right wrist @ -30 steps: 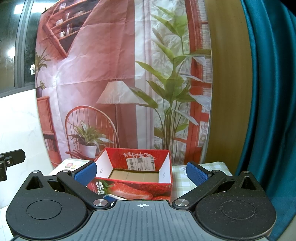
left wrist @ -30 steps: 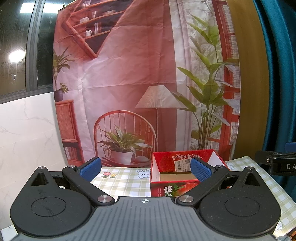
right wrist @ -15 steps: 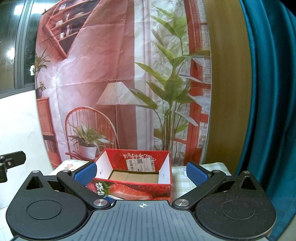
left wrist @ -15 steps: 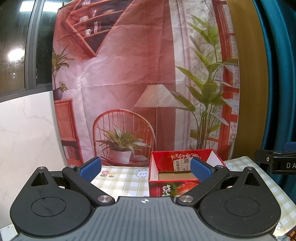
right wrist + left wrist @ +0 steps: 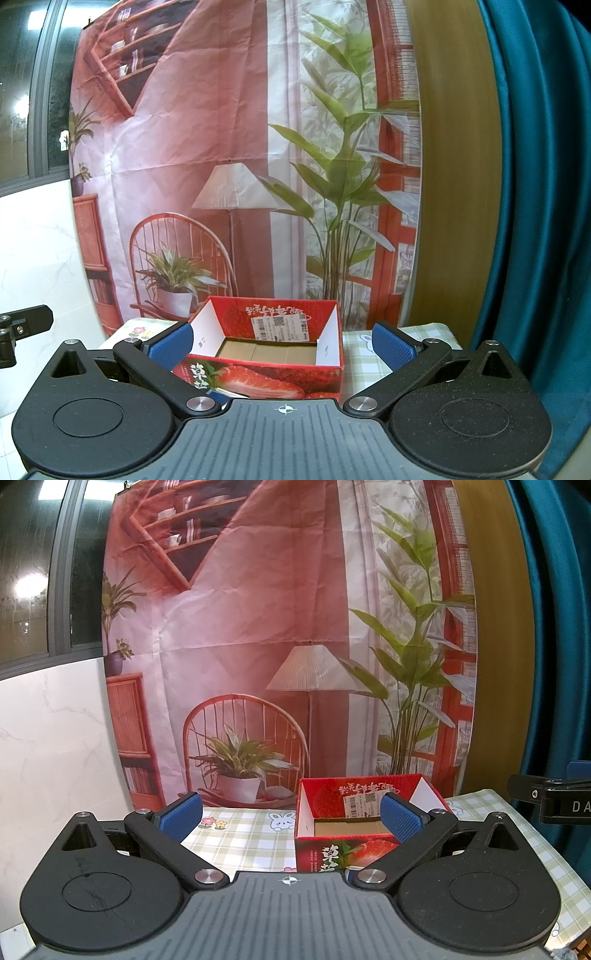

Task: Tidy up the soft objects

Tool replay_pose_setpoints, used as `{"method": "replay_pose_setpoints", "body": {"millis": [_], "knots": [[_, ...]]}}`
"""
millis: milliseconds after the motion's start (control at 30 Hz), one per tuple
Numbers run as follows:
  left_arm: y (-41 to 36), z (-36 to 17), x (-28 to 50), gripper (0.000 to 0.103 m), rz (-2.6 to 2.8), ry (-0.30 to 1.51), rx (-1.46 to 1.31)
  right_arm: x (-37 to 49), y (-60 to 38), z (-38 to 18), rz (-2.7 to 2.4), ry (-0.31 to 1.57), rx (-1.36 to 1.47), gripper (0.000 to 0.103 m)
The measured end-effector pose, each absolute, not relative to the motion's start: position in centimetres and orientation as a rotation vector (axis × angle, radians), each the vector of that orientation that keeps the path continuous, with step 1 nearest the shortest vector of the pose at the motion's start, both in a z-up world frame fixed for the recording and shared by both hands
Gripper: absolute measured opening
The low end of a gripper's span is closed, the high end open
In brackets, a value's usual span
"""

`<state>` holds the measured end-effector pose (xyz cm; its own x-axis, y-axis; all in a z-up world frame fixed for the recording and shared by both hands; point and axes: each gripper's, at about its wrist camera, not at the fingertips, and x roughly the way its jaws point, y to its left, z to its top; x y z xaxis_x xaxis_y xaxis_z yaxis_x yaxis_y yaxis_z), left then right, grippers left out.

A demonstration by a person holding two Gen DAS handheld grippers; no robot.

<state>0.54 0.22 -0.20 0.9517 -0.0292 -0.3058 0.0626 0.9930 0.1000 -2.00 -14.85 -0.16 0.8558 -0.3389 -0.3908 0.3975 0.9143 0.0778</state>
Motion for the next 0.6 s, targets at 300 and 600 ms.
{"method": "replay_pose_setpoints", "body": {"millis": [300, 600], "knots": [[0.2, -0.24, 0.55, 0.103, -0.046, 0.308, 0.109, -2.0, -14.82, -0.18, -0.389, 0.381, 0.159, 0.103], [0.35, -0.49, 0.67, 0.103, -0.073, 0.315, 0.092, -2.16, -14.94, -0.1, -0.383, 0.38, 0.165, 0.103]]}}
